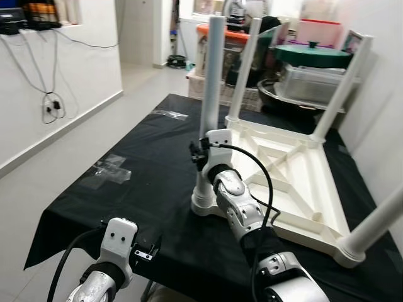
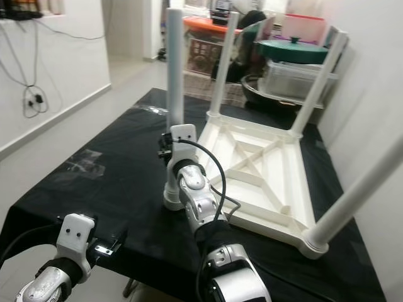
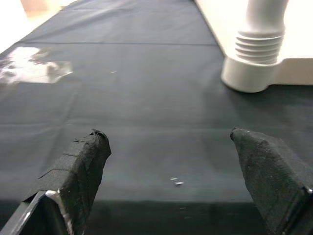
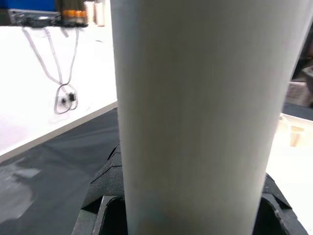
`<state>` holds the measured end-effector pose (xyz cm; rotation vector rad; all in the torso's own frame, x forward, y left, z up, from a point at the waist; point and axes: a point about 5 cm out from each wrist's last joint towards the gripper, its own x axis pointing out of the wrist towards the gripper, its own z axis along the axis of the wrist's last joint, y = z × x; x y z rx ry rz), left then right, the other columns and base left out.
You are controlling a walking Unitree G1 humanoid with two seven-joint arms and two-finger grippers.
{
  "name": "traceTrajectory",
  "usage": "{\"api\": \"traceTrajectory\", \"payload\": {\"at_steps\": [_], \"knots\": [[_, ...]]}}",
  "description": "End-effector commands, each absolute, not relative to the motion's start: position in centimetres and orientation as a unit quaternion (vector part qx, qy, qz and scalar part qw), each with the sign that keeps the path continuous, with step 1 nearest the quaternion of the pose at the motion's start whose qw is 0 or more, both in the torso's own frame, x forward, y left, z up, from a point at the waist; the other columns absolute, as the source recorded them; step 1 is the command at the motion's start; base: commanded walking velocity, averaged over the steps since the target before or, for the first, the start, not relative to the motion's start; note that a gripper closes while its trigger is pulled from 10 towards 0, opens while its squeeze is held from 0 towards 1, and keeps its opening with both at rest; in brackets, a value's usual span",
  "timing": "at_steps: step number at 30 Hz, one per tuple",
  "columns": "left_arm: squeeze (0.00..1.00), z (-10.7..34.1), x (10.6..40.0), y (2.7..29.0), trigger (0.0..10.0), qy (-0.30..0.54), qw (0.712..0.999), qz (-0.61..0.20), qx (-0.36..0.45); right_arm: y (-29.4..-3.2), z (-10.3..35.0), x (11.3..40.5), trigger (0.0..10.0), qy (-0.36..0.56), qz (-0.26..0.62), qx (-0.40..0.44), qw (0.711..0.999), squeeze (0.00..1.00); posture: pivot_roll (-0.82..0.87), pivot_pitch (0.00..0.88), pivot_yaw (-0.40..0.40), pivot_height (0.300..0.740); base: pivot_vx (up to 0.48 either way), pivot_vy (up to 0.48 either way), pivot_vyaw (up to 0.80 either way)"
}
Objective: Building children table
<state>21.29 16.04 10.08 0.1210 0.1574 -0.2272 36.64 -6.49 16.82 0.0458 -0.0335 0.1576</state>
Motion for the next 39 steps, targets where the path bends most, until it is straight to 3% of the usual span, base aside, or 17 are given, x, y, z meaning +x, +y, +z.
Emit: {"api": "traceTrajectory", "payload": {"at_steps": [1, 14, 18, 20, 21, 22, 23, 25, 30, 36, 38, 39], "knots": [[0.0, 9.8, 21.4, 16.1, 10.0, 0.082, 0.987, -0.118, 0.068, -10.4, 12.8, 35.9, 10.0, 0.046, -0.045, 0.051, 0.997, 0.0, 0.11, 0.0, -0.088, 0.74, 0.0, 0.0, 0.0], [0.0, 9.7, 21.8, 16.5, 10.0, 0.082, 0.987, -0.119, 0.073, -10.7, 12.5, 35.9, 10.0, 0.076, -0.063, 0.076, 0.992, 0.0, 0.11, 0.0, -0.086, 0.74, 0.0, 0.0, 0.0], [0.0, 9.6, 21.8, 16.5, 10.0, 0.082, 0.987, -0.12, 0.074, -9.6, 12.6, 35.8, 10.0, 0.071, -0.003, 0.102, 0.992, 0.0, 0.11, 0.0, -0.085, 0.74, 0.0, 0.0, 0.0], [0.0, 9.6, 21.9, 16.6, 10.0, 0.082, 0.986, -0.121, 0.075, -7.9, 12.9, 35.5, 10.0, 0.068, 0.088, 0.131, 0.985, 0.0, 0.11, 0.0, -0.085, 0.74, 0.0, 0.0, 0.0], [0.0, 9.6, 21.9, 16.6, 10.0, 0.082, 0.986, -0.121, 0.075, -7.9, 12.9, 35.5, 10.0, 0.068, 0.088, 0.131, 0.985, 0.0, 0.11, 0.0, -0.085, 0.74, 0.0, 0.0, 0.0], [0.0, 9.6, 22.0, 16.7, 10.0, 0.081, 0.986, -0.122, 0.076, -6.4, 13.4, 35.0, 10.0, 0.06, 0.181, 0.137, 0.972, 0.0, 0.11, 0.0, -0.083, 0.74, 0.0, 0.0, 0.0], [0.0, 9.6, 22.0, 16.7, 10.0, 0.081, 0.986, -0.122, 0.076, -6.4, 13.4, 35.0, 10.0, 0.06, 0.181, 0.137, 0.972, 0.0, 0.11, 0.0, -0.083, 0.74, 0.0, 0.0, 0.0], [0.0, 9.5, 22.0, 16.7, 10.0, 0.082, 0.986, -0.123, 0.077, -5.4, 14.0, 34.5, 10.0, 0.046, 0.283, 0.122, 0.95, 0.0, 0.11, 0.0, -0.082, 0.74, 0.0, 0.0, 0.0], [0.0, 9.5, 22.0, 16.6, 10.0, 0.081, 0.986, -0.123, 0.078, -5.0, 15.2, 34.1, 10.0, 0.027, 0.391, 0.104, 0.914, 0.0, 0.11, 0.0, -0.091, 0.74, 0.0, 0.0, 0.0], [0.0, 9.5, 21.8, 16.6, 10.0, 0.079, 0.987, -0.115, 0.077, -5.8, 16.1, 35.5, 10.0, 0.029, 0.363, 0.136, 0.921, 0.0, 0.12, 0.0, -0.103, 0.74, 0.0, 0.0, 0.0], [0.0, 9.5, 21.8, 16.6, 10.0, 0.079, 0.987, -0.112, 0.077, -6.1, 16.2, 35.8, 10.0, 0.023, 0.342, 0.13, 0.931, 0.0, 0.12, 0.0, -0.107, 0.74, 0.0, 0.0, 0.0], [0.0, 9.5, 21.7, 16.6, 10.0, 0.079, 0.988, -0.11, 0.077, -6.0, 16.5, 35.6, 10.0, -0.001, 0.345, 0.078, 0.935, 0.0, 0.12, 0.0, -0.107, 0.74, 0.0, 0.0, 0.0]]}}
